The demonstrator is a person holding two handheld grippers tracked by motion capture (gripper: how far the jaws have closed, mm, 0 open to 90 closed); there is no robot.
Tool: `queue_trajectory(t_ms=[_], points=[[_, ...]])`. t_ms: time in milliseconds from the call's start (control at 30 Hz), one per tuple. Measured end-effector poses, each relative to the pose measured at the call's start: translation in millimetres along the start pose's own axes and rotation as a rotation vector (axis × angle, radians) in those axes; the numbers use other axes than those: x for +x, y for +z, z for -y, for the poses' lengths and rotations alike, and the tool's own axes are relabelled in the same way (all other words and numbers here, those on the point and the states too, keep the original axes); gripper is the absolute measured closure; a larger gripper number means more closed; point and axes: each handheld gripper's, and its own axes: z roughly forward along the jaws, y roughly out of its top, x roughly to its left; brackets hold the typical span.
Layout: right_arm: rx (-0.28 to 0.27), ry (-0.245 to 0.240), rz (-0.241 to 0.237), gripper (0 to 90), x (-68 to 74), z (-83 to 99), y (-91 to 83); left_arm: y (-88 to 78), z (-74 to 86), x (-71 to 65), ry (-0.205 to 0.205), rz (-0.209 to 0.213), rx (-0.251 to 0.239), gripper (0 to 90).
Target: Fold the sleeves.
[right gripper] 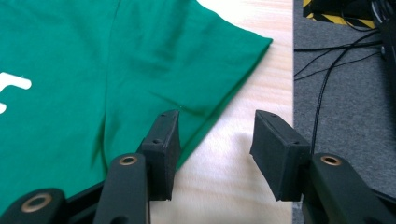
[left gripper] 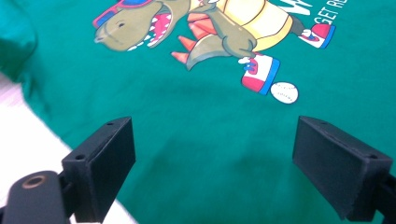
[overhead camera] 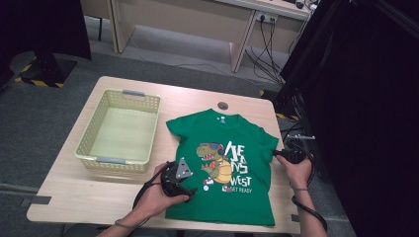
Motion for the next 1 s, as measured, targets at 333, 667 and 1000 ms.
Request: queue_trajectory(t_ms=[333,667,1000], points=[[0.001,-0.013,0.007,56.7,2.2,-9.1,11.2,-14.4,14.6,-7.5,-0.009,-0.006,-0.038,12.4],[0.010,-0.028,-0.006,68.5,4.5,-10.3,16.6,-23.4,26.5,-11.3,-0.030,-0.012,-0.064,12.5],[-0.017,0.048,-0.091,84.8,-0.7,-7.0,18.3,-22.4,34.3,-10.4,-0.049,-0.014,-0.074,12.4]])
